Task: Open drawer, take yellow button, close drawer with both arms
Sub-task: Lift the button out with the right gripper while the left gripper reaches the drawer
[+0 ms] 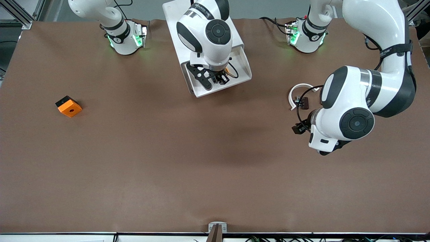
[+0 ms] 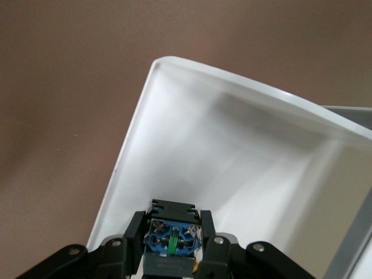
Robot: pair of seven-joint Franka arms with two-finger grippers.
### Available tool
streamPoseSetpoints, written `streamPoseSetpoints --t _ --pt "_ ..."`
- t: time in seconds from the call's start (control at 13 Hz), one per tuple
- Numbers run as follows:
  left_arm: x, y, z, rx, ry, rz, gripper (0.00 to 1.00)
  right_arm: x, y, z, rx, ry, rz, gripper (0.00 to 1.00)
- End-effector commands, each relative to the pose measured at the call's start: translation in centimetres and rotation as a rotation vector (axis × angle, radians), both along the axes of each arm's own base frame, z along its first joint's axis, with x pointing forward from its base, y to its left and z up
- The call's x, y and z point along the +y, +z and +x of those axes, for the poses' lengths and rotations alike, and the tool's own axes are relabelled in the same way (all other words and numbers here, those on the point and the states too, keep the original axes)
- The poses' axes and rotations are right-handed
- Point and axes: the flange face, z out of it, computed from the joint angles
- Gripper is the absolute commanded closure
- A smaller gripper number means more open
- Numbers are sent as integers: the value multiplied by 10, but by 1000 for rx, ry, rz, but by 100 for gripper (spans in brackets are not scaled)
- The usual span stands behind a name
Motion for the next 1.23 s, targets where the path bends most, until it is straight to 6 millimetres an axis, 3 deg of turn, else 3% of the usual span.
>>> streamPoseSetpoints --t 0.0,0.15,0.31,0.46,0.62,0.77,1.08,1.15 --pt "-9 6 -6 -11 -57 2 0 -12 38 19 -12 -30 27 84" --pt "-20 7 -7 -34 -74 -14 0 -28 66 33 -13 -21 24 84" --pt "-47 11 -13 -96 -112 -52 0 -71 113 56 10 73 43 84" --pt "-79 6 -24 -138 -156 -81 0 -131 162 67 31 291 88 84" --pt "-119 -9 -39 -171 -172 -95 0 -209 192 92 51 416 124 85" --pt "-156 -30 -60 -186 -198 -100 0 -282 196 117 88 529 145 85" --pt "-217 -73 -109 -184 -246 -99 0 -416 160 163 112 743 122 84" --pt "-226 -78 -116 -174 -245 -97 0 -436 145 169 114 775 129 84"
